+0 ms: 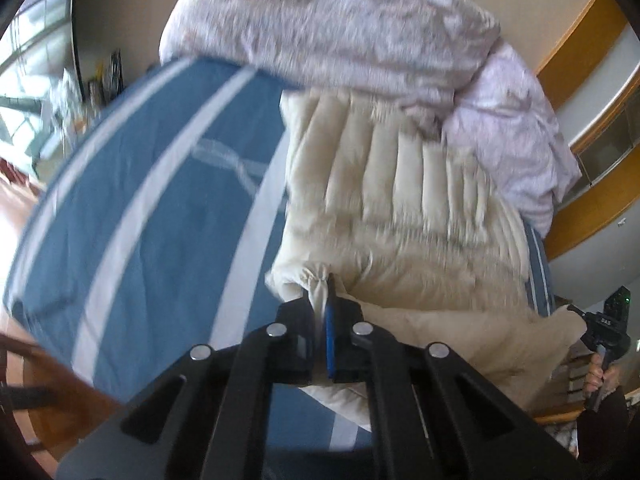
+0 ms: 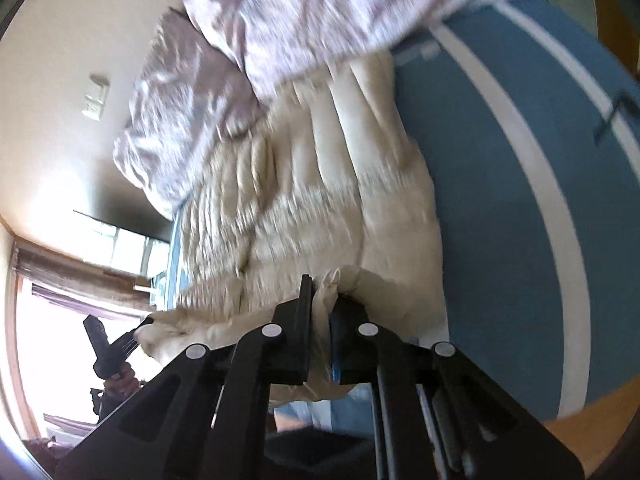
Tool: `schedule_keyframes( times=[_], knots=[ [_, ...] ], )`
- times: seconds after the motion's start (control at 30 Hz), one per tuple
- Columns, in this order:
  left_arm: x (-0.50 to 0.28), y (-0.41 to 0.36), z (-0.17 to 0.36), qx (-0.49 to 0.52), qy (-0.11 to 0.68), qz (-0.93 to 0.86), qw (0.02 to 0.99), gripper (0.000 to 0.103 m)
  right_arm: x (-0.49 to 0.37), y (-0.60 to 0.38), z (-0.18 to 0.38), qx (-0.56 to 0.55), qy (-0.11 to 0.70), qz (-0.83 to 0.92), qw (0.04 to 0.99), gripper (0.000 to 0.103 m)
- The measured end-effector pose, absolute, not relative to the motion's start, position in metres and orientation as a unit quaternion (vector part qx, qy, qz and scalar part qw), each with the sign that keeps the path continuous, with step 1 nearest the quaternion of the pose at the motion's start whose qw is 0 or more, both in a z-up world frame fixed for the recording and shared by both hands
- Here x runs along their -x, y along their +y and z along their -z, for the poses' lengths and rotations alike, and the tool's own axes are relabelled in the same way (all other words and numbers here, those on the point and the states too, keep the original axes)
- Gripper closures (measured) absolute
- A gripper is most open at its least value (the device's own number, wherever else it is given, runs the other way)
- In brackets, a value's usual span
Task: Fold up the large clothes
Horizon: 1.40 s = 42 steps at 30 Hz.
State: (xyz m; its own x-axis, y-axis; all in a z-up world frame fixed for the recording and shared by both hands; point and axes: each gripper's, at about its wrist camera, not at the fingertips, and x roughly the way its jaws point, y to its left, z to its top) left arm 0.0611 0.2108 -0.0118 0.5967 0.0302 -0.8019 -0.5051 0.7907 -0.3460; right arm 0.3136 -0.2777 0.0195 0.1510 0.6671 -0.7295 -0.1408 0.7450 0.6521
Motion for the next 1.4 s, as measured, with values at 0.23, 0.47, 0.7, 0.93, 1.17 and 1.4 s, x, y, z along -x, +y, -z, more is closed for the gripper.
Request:
schedule_keyframes(
  times=[0.23, 0.47, 0.7, 0.93, 1.17, 1.4],
  knots=[
    [-0.128, 0.234, -0.025, 0.246, 0.383, -0.182, 0.872, 0.099, -0.369, -0.252, -0.044, -0.202, 0.530, -0.251, 0.785, 0.095],
    [-0.206, 0.261, -0.020, 0.222, 0.387, -0.216, 0.868, 0.099, -0.430, -0.205, -0.023, -0.194, 0.525, -0.208, 0.803, 0.095],
    [-0.263, 0.287, 0.009, 0.247, 0.405, -0.238, 0.847, 0.099, -0.473, -0.177, 0.013, -0.205, 0.541, -0.166, 0.799, 0.095],
    [-0.312, 0.317, 0.026, 0.280, 0.419, -0.244, 0.829, 0.098, -0.505, -0.171, 0.054, -0.236, 0.569, -0.135, 0.776, 0.094],
    [-0.344, 0.338, 0.045, 0.321, 0.425, -0.242, 0.811, 0.090, -0.524, -0.182, 0.067, -0.301, 0.572, -0.139, 0.751, 0.055],
    [-0.342, 0.344, 0.019, 0.305, 0.395, -0.251, 0.829, 0.051, -0.522, -0.194, 0.030, -0.256, 0.525, -0.138, 0.800, 0.049]
  ],
)
